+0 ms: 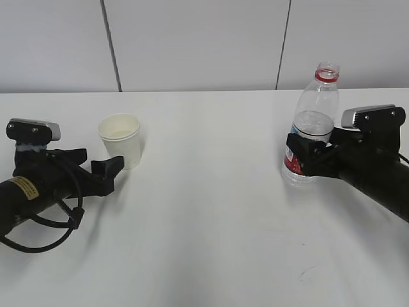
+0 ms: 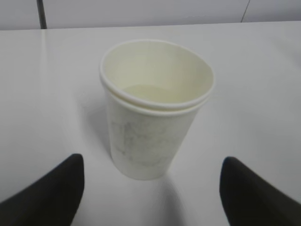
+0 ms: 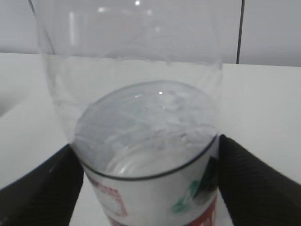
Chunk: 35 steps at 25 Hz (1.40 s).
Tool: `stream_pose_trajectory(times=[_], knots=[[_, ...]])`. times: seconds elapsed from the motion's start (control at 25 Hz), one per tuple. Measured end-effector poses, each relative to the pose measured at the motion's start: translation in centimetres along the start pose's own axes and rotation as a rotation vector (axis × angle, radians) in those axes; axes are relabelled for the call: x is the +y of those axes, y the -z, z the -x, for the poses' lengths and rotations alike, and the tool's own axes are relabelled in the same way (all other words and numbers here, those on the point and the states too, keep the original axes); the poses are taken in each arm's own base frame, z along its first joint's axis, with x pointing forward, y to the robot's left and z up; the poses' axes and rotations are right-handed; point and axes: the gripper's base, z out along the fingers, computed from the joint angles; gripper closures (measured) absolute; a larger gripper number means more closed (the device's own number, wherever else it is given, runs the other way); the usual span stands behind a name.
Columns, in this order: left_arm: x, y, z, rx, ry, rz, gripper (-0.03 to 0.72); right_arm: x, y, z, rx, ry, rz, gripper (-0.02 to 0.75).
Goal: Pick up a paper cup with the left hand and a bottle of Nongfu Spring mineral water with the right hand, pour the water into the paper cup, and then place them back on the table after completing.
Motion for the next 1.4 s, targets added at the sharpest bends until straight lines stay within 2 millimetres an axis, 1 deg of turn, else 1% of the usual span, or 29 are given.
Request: stream_pose_trajectory(times=[0.28, 0.48, 1.16, 1.4], knots=[[0.0, 0.0, 0.0, 0.0, 0.0, 0.0, 0.145, 0.1, 0.6, -0.6, 0.022, -0.007, 0.0, 0.083], [0.0, 0.0, 0.0, 0.0, 0.0, 0.0, 0.145, 0.4, 1.7, -1.0, 0.038, -0.017, -0.003, 0.085], [-0.1, 0.0, 0.0, 0.008, -0.009, -0.014, 0.145, 1.0, 5.4, 1.8, -0.037, -0.019, -0.04, 0.111], [-0.4, 1.0, 0.7, 0.016, -0.02, -0.012, 0.145, 1.1, 5.9, 2.5, -0.02, -0.008, -0.048, 0.127]])
